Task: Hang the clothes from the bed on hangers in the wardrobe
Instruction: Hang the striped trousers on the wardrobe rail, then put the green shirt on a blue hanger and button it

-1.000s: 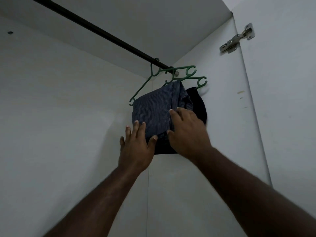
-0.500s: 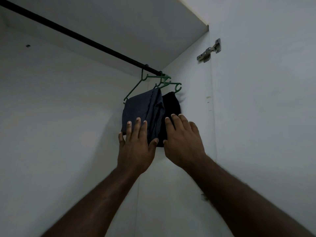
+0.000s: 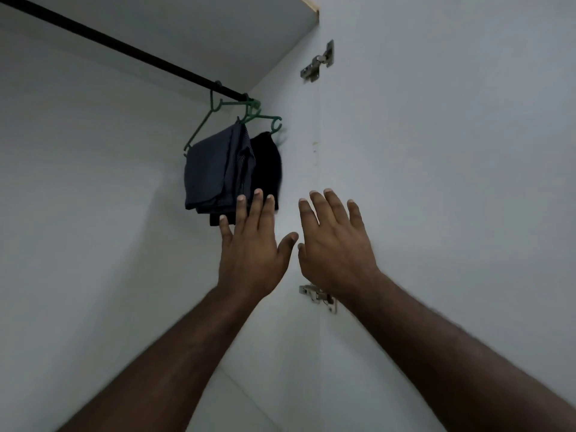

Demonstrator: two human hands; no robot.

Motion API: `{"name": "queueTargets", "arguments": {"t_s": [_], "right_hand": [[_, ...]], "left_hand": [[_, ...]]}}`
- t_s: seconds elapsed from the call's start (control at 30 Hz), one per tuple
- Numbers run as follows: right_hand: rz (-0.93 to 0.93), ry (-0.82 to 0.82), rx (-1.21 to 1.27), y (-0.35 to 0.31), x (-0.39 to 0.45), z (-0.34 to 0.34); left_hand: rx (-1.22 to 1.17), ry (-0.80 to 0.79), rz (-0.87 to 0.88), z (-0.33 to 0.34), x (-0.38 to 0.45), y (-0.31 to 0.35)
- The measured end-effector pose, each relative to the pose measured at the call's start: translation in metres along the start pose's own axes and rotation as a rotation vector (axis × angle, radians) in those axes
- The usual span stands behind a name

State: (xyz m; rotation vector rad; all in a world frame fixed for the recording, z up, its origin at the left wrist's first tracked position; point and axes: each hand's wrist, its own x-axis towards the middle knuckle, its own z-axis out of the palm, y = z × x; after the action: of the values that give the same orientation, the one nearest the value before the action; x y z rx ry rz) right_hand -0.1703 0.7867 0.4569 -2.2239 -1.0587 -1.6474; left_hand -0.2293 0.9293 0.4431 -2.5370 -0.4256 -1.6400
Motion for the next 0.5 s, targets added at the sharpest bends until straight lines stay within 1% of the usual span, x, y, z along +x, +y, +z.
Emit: {"name": "queueTargets", "arguments": {"t_s": [0.17, 0.27, 0.5], "right_hand": [[0.053, -0.013, -0.057, 0.012, -0.04, -0.037], [0.09, -0.05, -0.091, 0.02, -0.074, -0.059], [0.221, -0.26, -0.245, 0.057, -0.177, -0.118]], "left_hand": [[-0.071, -0.008, 0.131, -0.012, -0.03, 0.035], [-0.158, -0.053, 0.181, -0.014, -0.055, 0.059], [-0.344, -0.211, 0.254, -0.021, -0.129, 0.152]]}}
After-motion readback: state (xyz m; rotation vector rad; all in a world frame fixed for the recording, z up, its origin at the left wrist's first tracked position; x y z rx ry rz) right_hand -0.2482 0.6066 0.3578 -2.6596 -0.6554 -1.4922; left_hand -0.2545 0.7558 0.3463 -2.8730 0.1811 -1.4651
